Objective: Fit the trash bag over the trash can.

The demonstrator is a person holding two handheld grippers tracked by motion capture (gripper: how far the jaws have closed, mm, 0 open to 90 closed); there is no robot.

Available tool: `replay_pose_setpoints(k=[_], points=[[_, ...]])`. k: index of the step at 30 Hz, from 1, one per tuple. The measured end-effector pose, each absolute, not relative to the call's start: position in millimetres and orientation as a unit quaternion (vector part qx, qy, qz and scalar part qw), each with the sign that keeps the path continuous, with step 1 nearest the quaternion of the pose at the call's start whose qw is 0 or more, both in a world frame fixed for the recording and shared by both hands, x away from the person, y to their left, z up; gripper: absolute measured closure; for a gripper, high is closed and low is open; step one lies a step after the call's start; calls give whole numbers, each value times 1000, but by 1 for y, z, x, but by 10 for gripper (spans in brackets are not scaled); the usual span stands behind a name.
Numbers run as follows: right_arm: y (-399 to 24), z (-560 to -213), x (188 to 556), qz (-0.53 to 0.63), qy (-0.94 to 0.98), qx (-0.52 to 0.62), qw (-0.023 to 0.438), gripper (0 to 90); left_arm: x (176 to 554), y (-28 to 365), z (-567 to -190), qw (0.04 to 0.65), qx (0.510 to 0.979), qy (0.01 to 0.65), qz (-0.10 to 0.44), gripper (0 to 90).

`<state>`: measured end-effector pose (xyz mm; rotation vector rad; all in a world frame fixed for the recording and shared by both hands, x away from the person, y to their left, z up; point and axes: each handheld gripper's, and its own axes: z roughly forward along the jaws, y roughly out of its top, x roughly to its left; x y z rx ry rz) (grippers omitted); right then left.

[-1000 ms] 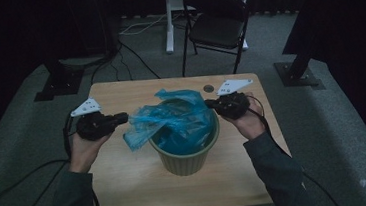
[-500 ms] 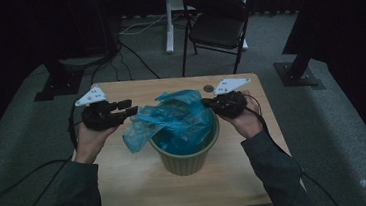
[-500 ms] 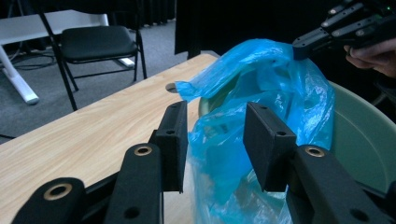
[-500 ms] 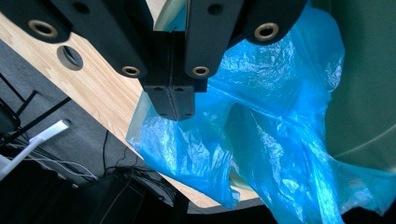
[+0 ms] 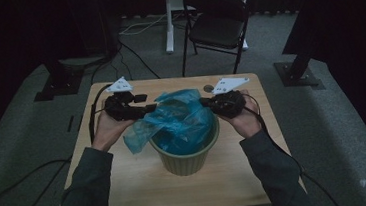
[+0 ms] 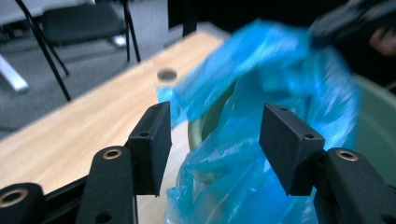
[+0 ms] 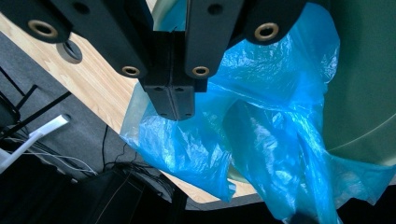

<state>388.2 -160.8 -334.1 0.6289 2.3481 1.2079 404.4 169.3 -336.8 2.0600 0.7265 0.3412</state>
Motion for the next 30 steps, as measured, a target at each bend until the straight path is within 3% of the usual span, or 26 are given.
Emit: replay_pose_setpoints(k=[3,6,13,21,30], points=[[-163,-333,388,435,844,228,216,900,408,164,-344,425,843,299,139,459],[-167,-333,387,435,842,230,221,900,410,158,-356,388,857,308,143,577],[-179,-334,388,434,837,246,226,900,406,153,-355,386,856,307,157,774],[-196,-343,391,426,832,275,224,900,406,162,-349,417,834,322,165,844],[-206,-355,397,416,832,301,210,900,412,178,-349,430,814,354,165,866]])
